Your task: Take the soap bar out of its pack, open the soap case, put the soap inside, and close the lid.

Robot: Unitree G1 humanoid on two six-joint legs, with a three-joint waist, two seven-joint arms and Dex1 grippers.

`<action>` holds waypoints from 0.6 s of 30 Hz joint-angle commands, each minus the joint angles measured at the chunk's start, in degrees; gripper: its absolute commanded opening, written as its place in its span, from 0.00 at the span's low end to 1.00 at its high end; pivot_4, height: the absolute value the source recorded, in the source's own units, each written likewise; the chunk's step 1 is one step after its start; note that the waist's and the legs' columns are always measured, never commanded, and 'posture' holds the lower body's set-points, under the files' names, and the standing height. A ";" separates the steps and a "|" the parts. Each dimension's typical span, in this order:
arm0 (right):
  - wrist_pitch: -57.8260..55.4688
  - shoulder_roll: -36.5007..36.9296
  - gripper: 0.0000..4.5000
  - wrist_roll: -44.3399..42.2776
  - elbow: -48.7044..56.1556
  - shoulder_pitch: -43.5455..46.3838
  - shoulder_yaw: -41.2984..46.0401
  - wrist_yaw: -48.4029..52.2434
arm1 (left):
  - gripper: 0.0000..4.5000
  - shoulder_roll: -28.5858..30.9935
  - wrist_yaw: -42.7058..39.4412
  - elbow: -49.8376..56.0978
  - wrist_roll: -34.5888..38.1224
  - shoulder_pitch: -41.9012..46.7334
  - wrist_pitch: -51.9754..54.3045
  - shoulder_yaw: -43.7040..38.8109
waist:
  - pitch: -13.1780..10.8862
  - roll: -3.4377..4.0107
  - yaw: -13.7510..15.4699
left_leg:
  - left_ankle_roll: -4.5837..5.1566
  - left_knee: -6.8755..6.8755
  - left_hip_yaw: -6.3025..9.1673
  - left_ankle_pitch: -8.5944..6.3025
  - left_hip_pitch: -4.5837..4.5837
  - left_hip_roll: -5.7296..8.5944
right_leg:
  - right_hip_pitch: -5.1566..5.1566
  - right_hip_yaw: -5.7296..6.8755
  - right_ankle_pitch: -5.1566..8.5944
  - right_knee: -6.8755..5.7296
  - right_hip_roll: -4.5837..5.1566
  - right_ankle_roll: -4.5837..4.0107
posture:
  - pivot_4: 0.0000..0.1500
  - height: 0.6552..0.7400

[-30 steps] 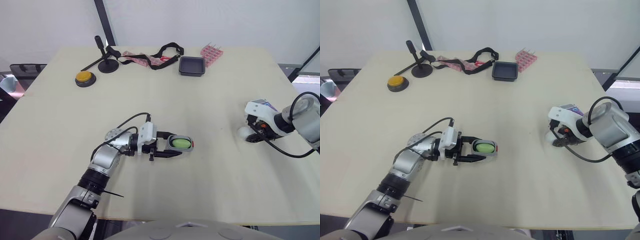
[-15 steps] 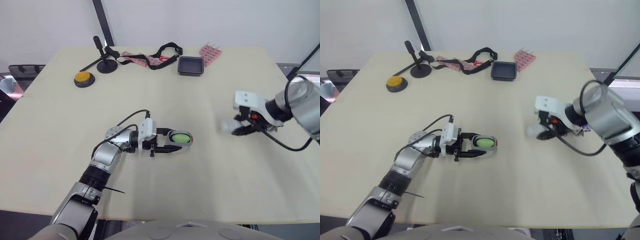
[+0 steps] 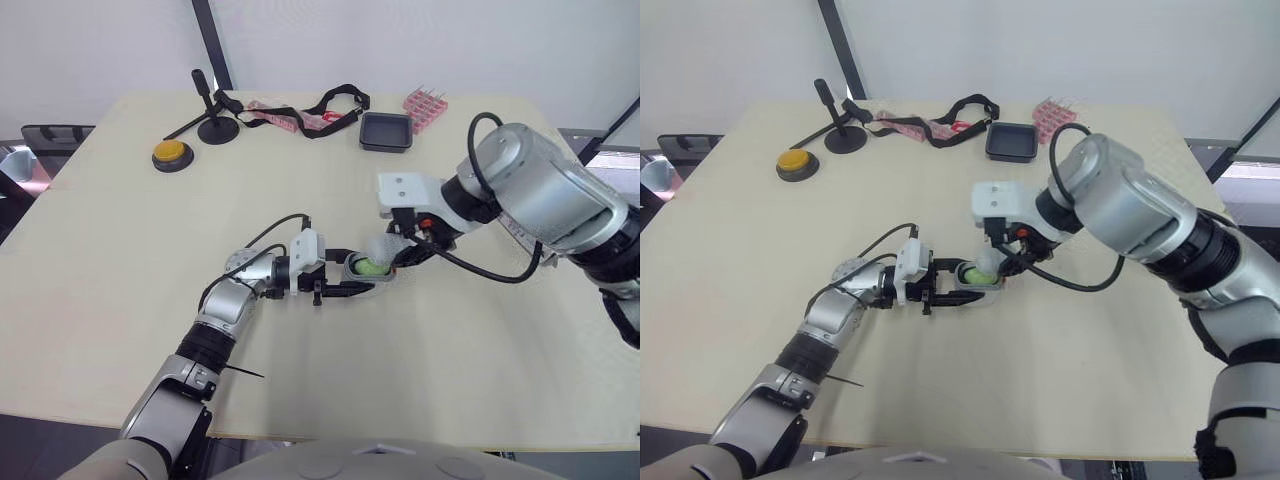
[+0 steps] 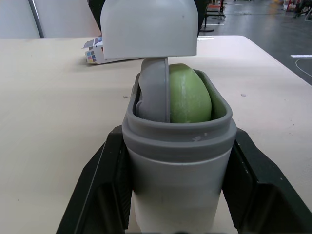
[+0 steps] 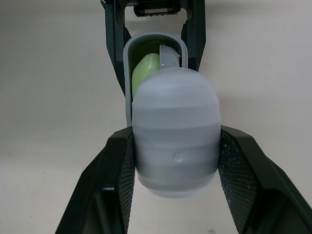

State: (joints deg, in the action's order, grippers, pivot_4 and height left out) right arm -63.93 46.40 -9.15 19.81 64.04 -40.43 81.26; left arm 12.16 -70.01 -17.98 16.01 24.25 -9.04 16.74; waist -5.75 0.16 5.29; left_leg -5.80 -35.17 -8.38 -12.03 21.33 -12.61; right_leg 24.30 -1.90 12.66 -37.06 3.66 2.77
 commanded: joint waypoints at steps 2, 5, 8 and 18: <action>-0.99 -1.27 0.43 -0.26 1.30 1.92 -1.42 -1.59 | 0.43 0.41 -0.03 -0.70 -0.52 0.07 -1.16 -0.59 | 0.00 0.00 -0.02 | -0.08 0.01 0.00 0.03 0.02 0.00 | -0.01 -0.07 -0.07 -0.03 -0.01 0.12 | 1.00 1.00; -1.55 -2.33 0.43 -0.90 1.79 2.14 -1.61 -2.38 | 0.43 0.53 0.00 -0.95 -0.51 0.20 -1.31 -0.69 | 0.00 0.00 -0.02 | -0.15 0.01 0.00 0.06 0.02 0.00 | -0.01 -0.08 -0.08 -0.05 -0.01 0.15 | 1.00 1.00; -2.29 -3.22 0.43 -1.50 2.34 2.10 -1.80 -3.17 | 0.43 0.53 0.21 -1.17 -0.57 0.30 -1.41 -0.75 | 0.00 -0.01 -0.03 | -0.18 0.01 0.00 0.06 0.02 0.00 | -0.01 -0.08 -0.10 -0.05 -0.02 0.17 | 1.00 1.00; -4.45 -5.06 0.43 -3.45 3.67 1.60 -2.66 -5.61 | 0.43 0.56 0.63 -1.11 -0.65 0.04 -1.51 -0.73 | 0.00 -0.01 -0.06 | -0.27 0.07 -0.01 0.09 0.02 -0.01 | -0.08 -0.13 -0.10 -0.09 -0.04 0.18 | 1.00 1.00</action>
State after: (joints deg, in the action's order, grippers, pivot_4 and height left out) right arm -67.94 41.93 -11.63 22.14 64.85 -42.52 76.43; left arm 12.32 -69.97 -19.18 16.02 24.31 -10.36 16.66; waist -5.74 0.14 5.23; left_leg -6.08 -35.09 -8.39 -11.94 21.35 -12.62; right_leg 24.21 -2.03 12.55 -37.14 3.61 2.95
